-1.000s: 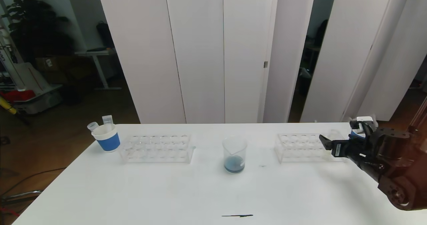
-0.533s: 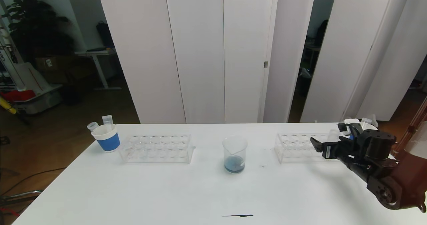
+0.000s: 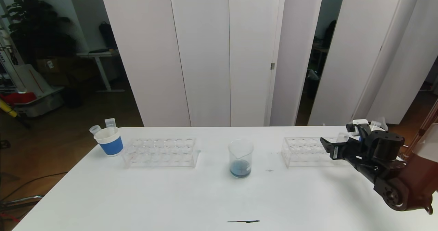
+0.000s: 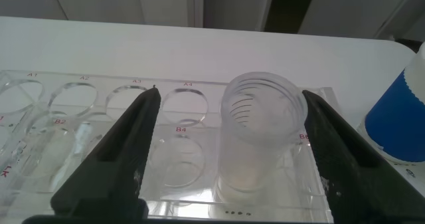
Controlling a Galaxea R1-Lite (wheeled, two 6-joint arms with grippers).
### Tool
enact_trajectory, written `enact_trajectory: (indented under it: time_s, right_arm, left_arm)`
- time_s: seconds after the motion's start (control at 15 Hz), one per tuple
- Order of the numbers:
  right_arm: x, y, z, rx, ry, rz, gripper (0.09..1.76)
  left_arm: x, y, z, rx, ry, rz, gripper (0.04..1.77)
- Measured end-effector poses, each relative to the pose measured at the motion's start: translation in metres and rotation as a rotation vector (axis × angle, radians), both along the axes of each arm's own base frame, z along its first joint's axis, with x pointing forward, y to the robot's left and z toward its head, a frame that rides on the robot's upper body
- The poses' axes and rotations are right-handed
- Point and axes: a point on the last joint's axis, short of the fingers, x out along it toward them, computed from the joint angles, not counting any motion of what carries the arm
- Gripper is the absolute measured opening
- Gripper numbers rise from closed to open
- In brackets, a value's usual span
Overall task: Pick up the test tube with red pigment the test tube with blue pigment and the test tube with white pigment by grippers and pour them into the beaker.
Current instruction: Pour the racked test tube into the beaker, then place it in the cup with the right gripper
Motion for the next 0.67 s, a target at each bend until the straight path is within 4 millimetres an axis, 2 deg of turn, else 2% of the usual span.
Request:
enact_trajectory:
  time_s: [0.07, 0.13, 0.2, 0.27, 0.33, 0.47, 0.67]
  right_arm:
    - [0.0004, 0.0004, -0.0011, 0.0, 0.002, 0.001, 1.08]
    - [0.001, -0.0001, -0.0025, -0.001, 0.004, -0.004, 0.6]
    - [0.0012, 0.0002, -0.0034, -0.001, 0.006, -0.003, 0.47]
    - [0.0013, 0.0005, -0.0041, 0.0, 0.007, -0.002, 0.65]
    - [0.0013, 0.001, -0.0049, 0.001, 0.011, -0.001, 0.72]
    - [0.0019, 0.0007, -0.0048, 0.003, 0.008, -0.002, 0.59]
    - [0.0037, 0.0001, -0.0028, 0.011, 0.001, -0.004, 0.59]
  left_arm:
    - [0.0, 0.0, 0.0, 0.0, 0.0, 0.0, 1.74]
    - [0.0, 0.0, 0.0, 0.0, 0.0, 0.0, 1.74]
    - [0.0, 0.0, 0.0, 0.0, 0.0, 0.0, 1.74]
    - [0.0, 0.0, 0.0, 0.0, 0.001, 0.001, 1.74]
    - [0.0, 0.0, 0.0001, 0.0, 0.0, 0.0, 1.74]
    - [0.0, 0.0, 0.0, 0.0, 0.0, 0.0, 1.74]
    - [0.0, 0.0, 0.0, 0.0, 0.0, 0.0, 1.74]
